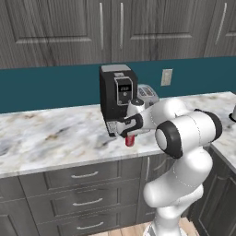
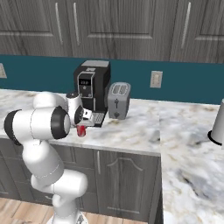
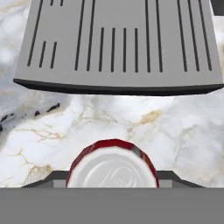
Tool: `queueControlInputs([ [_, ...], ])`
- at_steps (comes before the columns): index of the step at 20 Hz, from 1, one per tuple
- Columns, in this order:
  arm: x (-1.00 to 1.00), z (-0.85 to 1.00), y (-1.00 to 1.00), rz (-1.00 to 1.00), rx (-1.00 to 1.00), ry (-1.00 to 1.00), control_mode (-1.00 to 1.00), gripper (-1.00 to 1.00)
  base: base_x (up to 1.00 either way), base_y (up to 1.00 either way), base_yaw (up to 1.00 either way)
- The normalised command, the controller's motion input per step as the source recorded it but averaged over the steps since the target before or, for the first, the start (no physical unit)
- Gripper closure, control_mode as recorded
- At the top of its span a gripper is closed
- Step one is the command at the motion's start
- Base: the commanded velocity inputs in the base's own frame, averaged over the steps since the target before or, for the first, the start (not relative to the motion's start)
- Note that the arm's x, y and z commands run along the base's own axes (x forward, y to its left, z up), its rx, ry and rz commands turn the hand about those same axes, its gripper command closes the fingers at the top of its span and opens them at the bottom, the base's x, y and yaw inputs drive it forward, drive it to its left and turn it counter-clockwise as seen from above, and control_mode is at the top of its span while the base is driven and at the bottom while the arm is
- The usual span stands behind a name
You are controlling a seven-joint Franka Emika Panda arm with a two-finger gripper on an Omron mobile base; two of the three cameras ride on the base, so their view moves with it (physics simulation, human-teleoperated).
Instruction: Four empty soda cans are scattered around the kitchen. Gather all the cans and cluster them next to the stove for recycling.
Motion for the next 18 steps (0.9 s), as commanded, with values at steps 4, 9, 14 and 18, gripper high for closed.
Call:
queueControlInputs([
  [4,-0.02,-0.01,0.0,0.0,0.0,0.0,-1.0,1.0,0.0,0.0,0.0],
  [9,-0.05,0.02,0.0,0.0,0.0,0.0,-1.0,1.0,0.0,0.0,0.0],
  [14,-0.11,0.25,0.0,0.0,0.0,-0.02,-1.0,1.0,0.0,0.0,0.0],
  [18,-0.25,0.41,-0.07,0.0,0.0,-0.02,-1.0,1.0,0.0,0.0,0.0],
])
